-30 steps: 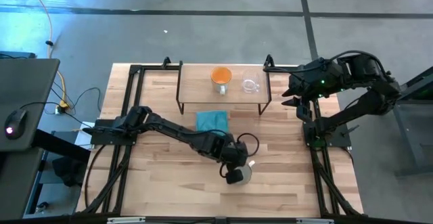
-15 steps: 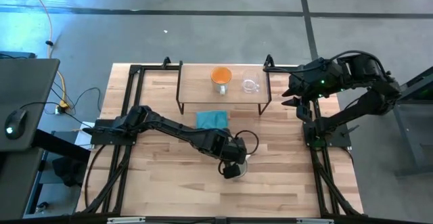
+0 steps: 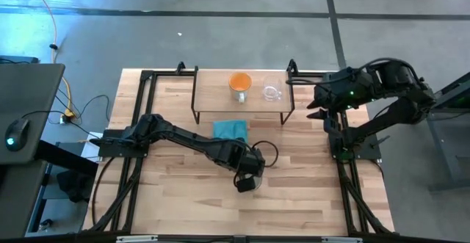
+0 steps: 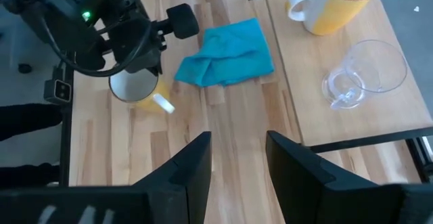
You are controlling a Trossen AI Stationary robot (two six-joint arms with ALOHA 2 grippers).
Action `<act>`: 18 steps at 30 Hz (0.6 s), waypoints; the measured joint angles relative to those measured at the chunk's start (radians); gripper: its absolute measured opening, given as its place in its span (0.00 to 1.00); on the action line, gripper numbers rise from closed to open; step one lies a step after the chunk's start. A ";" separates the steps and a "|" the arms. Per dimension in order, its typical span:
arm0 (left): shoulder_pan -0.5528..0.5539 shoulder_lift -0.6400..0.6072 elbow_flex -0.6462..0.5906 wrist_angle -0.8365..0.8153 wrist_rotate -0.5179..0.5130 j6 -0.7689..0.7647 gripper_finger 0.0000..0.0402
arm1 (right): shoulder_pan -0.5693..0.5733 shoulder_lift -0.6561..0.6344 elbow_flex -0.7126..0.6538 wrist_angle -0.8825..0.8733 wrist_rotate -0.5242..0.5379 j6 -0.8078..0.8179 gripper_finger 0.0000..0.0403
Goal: Stack small to large cups/mugs on shelf
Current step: Put the white mug on the shelf
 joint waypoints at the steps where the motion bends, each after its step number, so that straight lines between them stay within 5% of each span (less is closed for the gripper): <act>1: 0.000 0.000 0.000 0.002 0.007 0.000 0.01 | 0.003 0.000 0.000 0.000 0.000 0.002 0.33; 10: 0.004 0.011 -0.006 0.024 0.067 0.006 0.08 | 0.006 0.000 0.000 0.000 -0.001 0.007 0.33; 18: 0.005 0.011 -0.006 0.028 0.058 0.003 0.02 | 0.006 0.000 0.000 0.003 -0.001 0.003 0.33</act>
